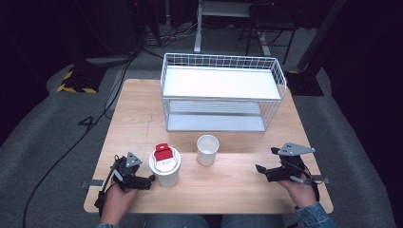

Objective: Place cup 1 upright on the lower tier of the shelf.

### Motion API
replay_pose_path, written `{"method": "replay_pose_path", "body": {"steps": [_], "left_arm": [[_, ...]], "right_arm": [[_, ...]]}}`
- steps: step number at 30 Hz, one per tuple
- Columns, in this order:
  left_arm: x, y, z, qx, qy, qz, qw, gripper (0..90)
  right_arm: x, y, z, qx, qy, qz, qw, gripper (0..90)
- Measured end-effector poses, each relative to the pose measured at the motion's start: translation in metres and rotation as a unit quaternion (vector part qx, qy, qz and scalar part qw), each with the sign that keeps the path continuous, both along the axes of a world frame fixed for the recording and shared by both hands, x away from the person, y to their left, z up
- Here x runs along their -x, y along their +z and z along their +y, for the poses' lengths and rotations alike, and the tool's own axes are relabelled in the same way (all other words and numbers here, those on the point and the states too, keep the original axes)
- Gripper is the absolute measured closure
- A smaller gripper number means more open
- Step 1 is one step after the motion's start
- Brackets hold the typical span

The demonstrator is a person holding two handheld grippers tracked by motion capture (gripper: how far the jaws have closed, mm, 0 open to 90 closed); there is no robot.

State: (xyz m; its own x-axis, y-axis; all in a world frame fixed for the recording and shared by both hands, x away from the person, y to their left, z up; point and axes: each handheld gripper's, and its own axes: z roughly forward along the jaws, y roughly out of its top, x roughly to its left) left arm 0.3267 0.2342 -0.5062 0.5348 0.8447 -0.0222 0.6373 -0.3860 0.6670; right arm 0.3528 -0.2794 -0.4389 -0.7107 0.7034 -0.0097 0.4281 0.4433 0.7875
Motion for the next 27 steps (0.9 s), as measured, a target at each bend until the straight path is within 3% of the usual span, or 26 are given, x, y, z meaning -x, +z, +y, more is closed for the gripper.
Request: {"method": "replay_pose_path", "body": {"steps": [13,22,27], "left_arm": [[0.001,0.0,0.0,-0.001,0.004,-0.003,1.0,0.7],[0.002,0.0,-0.001,-0.001,0.01,-0.003,0.9999,0.7],[0.002,0.0,-0.001,0.002,0.006,0.001,1.0,0.2]], "right_arm": [[-0.015,0.002,0.045,-0.023,0.052,0.003,0.9984,6.1],[-0.023,0.002,0.069,-0.024,0.08,-0.001,0.9965,6.0],[-0.029,-0.005,0.087,-0.02,0.093,0.001,0.9954,6.0]]}}
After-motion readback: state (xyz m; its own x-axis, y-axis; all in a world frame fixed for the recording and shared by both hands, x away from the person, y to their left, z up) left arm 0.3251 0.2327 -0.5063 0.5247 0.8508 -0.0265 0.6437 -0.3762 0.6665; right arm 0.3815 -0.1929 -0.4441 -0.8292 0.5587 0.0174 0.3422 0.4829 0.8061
